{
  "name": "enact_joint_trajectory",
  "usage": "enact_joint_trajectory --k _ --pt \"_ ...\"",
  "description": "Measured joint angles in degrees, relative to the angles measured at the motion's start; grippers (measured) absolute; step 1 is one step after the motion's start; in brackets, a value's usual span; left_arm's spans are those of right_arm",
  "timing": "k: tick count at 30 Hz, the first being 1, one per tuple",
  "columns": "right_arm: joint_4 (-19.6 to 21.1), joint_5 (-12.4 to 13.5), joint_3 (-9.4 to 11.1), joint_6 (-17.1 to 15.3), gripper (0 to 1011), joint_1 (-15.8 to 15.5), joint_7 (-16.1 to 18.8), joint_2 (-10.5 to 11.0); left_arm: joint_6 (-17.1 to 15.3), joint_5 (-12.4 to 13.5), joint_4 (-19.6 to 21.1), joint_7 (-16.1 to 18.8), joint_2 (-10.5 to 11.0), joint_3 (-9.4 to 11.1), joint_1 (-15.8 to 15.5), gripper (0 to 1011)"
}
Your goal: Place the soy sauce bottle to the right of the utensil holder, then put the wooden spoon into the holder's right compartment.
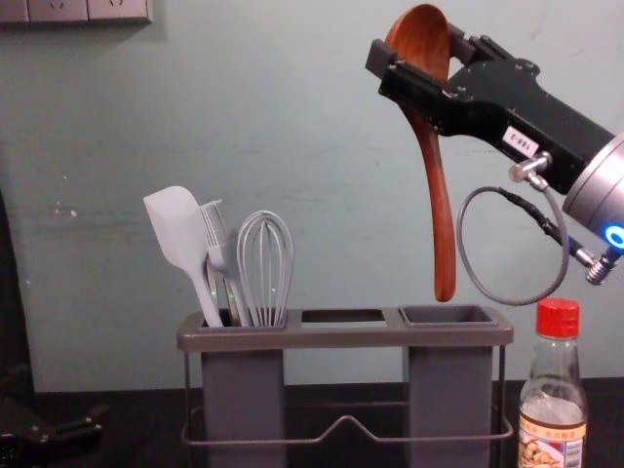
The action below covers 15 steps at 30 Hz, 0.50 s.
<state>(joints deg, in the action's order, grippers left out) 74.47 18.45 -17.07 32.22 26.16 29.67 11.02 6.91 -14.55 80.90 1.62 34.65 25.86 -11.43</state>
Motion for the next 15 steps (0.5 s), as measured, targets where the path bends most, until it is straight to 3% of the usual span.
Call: enact_joint_trajectory --k 15 --pt "-2.3 -1.5 0.6 1.8 840 -0.5 -0.8 -1.9 0.0 0.0 0.0 0.0 0.0 0.0 0.0 1005"
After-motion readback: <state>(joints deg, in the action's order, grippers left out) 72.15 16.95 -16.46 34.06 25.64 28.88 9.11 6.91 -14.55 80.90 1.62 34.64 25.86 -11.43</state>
